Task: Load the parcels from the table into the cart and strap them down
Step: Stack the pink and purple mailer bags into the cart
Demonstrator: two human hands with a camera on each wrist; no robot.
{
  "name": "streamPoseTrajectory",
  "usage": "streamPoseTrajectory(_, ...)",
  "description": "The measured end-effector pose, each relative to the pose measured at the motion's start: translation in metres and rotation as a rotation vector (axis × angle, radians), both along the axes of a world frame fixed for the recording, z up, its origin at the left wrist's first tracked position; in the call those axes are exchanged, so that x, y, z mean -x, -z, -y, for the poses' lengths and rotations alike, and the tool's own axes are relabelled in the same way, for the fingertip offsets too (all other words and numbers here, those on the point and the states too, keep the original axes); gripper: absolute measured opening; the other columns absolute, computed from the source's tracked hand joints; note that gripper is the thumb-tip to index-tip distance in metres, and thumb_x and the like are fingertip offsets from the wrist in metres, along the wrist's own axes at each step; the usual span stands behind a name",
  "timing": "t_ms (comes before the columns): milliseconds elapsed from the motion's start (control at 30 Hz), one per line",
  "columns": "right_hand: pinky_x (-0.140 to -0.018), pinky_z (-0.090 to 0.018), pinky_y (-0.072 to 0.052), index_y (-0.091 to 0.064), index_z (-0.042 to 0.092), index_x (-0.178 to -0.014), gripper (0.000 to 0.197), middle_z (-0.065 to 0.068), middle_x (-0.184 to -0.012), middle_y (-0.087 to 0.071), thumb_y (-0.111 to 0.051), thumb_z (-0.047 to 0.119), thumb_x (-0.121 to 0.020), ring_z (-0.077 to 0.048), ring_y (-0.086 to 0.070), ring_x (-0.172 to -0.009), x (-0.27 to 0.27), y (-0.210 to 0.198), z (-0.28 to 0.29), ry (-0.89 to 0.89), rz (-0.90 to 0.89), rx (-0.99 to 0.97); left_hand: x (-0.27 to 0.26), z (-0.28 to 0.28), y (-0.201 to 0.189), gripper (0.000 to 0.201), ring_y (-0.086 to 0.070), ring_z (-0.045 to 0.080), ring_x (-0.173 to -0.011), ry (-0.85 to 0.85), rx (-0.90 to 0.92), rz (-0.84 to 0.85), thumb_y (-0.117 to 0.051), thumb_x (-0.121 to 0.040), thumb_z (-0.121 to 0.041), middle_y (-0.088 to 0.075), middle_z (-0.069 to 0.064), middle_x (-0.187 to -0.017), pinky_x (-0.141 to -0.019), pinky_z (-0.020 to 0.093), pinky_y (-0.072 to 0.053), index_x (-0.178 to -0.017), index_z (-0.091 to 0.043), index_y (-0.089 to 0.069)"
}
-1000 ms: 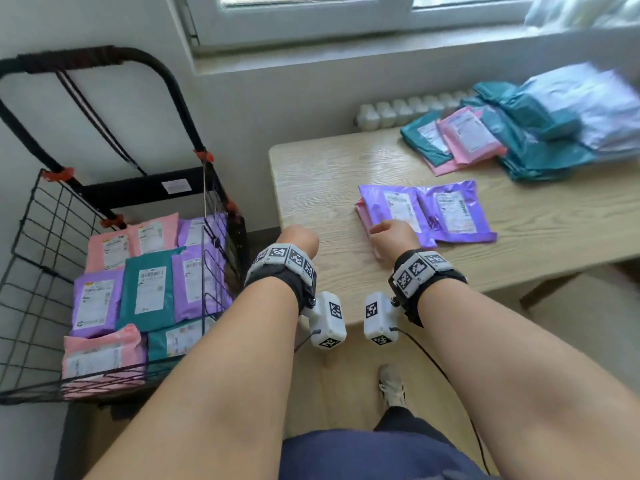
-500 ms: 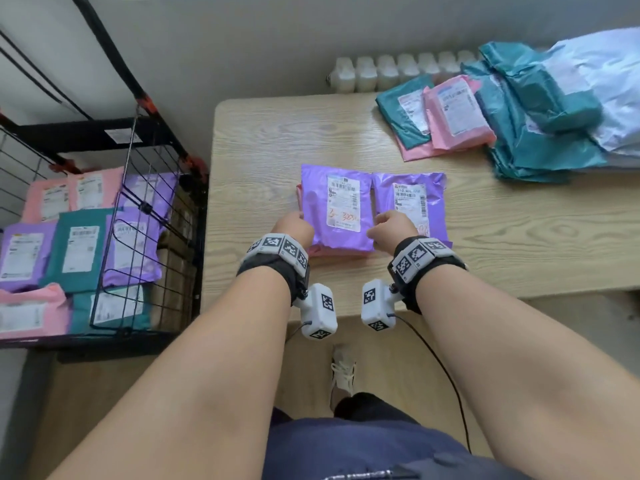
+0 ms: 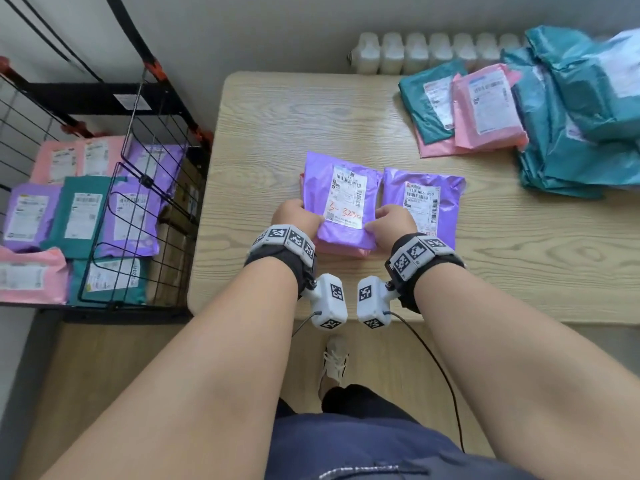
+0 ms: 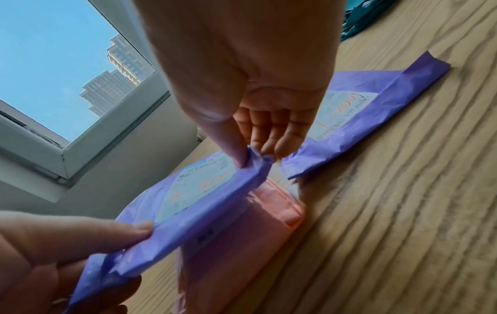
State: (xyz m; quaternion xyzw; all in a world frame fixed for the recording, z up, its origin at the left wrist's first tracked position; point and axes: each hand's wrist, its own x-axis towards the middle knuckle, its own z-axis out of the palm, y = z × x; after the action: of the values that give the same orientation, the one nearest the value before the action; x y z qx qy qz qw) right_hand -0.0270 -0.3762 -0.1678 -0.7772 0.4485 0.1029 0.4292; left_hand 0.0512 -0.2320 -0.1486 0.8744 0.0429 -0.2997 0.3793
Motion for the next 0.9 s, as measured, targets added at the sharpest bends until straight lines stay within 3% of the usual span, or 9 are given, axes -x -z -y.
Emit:
streamPoseTrajectory(100,-0.069,-0.031,-0.046,-0.062,0.010,-0.083,0.012,-0.006,-0.081,-0.060,-0.058,-0.001,-0.080,-0.023,-0.057,-0.079,-0.008,-0.007,-0.001,0.001,0.049,0.032,-0.002,-0.004,-0.004,0.008,-0.068,0.026,-0.072,-0.036,0.043,0.041,-0.070,-0.073,-0.006,-0.072,0.006,-0.080,-0.063,0.030,-0.059,-0.073,-0.014,-0.067)
streamPoseTrajectory(167,-0.065,-0.028,-0.041,-0.055,0.015,-0.070,0.019,-0.007,-0.075,-0.057,-0.054,-0.003,-0.076,-0.023,-0.053,-0.075,-0.016,-0.014,-0.005,-0.020,0.073,0.056,-0.005,-0.011,-0.010,0.011,-0.062,0.026,-0.067,-0.055,0.048,0.079,-0.068,-0.075,-0.008,-0.067,0.006,-0.074,-0.054,0.026,-0.047,-0.068,-0.014,-0.062)
streamPoseTrajectory(300,-0.070,-0.030,-0.049,-0.067,0.014,-0.083,0.025,-0.011,-0.089,-0.069,-0.052,-0.004,-0.074,-0.025,-0.061,-0.080,-0.041,-0.032,-0.027,-0.087,0.157,0.036,-0.019,-0.041,-0.024,0.006,-0.054,0.026,-0.069,-0.138,0.060,0.145,-0.065,-0.079,-0.019,-0.061,0.004,-0.072,-0.061,0.026,-0.038,-0.077,-0.013,-0.065)
streamPoseTrajectory(367,-0.064,-0.027,-0.049,-0.069,0.016,-0.085,0.027,-0.008,-0.085,-0.067,-0.053,-0.004,-0.075,-0.024,-0.060,-0.077,-0.059,-0.039,-0.046,-0.133,0.170,0.044,-0.030,-0.064,-0.030,0.011,-0.054,0.026,-0.070,-0.196,0.075,0.181,-0.062,-0.082,-0.022,-0.060,0.005,-0.073,-0.061,0.026,-0.037,-0.078,-0.013,-0.064)
streamPoseTrajectory(500,-0.068,-0.030,-0.051,-0.061,0.019,-0.070,0.023,-0.004,-0.078,-0.065,-0.053,-0.001,-0.074,-0.025,-0.061,-0.076,-0.099,-0.047,-0.100,-0.241,0.140,0.054,-0.060,-0.123,-0.034,0.023,-0.053,0.029,-0.067,-0.326,0.044,0.252,-0.057,-0.085,-0.028,-0.058,0.006,-0.070,-0.054,0.026,-0.034,-0.069,-0.012,-0.057)
streamPoseTrajectory(600,-0.076,-0.036,-0.056,-0.063,0.021,-0.074,0.021,-0.006,-0.085,-0.068,-0.054,0.003,-0.077,-0.028,-0.065,-0.083,-0.129,-0.051,-0.152,-0.316,0.116,0.084,-0.083,-0.174,-0.030,0.030,-0.049,0.027,-0.065,-0.432,-0.020,0.271,-0.055,-0.088,-0.030,-0.052,0.002,-0.062,-0.050,0.026,-0.028,-0.062,-0.014,-0.052)
streamPoseTrajectory(667,-0.071,-0.031,-0.048,-0.064,0.022,-0.081,0.022,-0.003,-0.085,-0.064,-0.053,0.004,-0.081,-0.025,-0.061,-0.082,-0.149,-0.054,-0.187,-0.357,0.106,0.100,-0.097,-0.209,-0.029,0.036,-0.045,0.026,-0.067,-0.469,-0.060,0.268,-0.054,-0.090,-0.025,-0.044,0.002,-0.058,-0.055,0.027,-0.030,-0.057,-0.015,-0.044)
streamPoseTrajectory(767,-0.070,-0.028,-0.043,-0.067,0.021,-0.099,0.029,-0.004,-0.090,-0.060,-0.050,0.003,-0.087,-0.023,-0.058,-0.084,-0.176,-0.054,-0.238,-0.403,0.085,0.092,-0.115,-0.261,-0.027,0.025,-0.046,0.025,-0.073,-0.468,-0.122,0.220,-0.049,-0.093,-0.015,-0.049,0.008,-0.070,-0.061,0.030,-0.033,-0.071,-0.005,-0.058)
streamPoseTrajectory(900,-0.069,-0.026,-0.042,-0.070,0.021,-0.095,0.028,-0.004,-0.091,-0.063,-0.049,0.004,-0.085,-0.023,-0.057,-0.083,-0.220,-0.052,-0.320,-0.438,0.085,0.086,-0.148,-0.347,-0.019,0.019,-0.058,0.037,-0.085,-0.492,-0.156,0.149,-0.049,-0.089,-0.007,-0.062,0.019,-0.081,-0.062,0.035,-0.036,-0.087,0.003,-0.065)
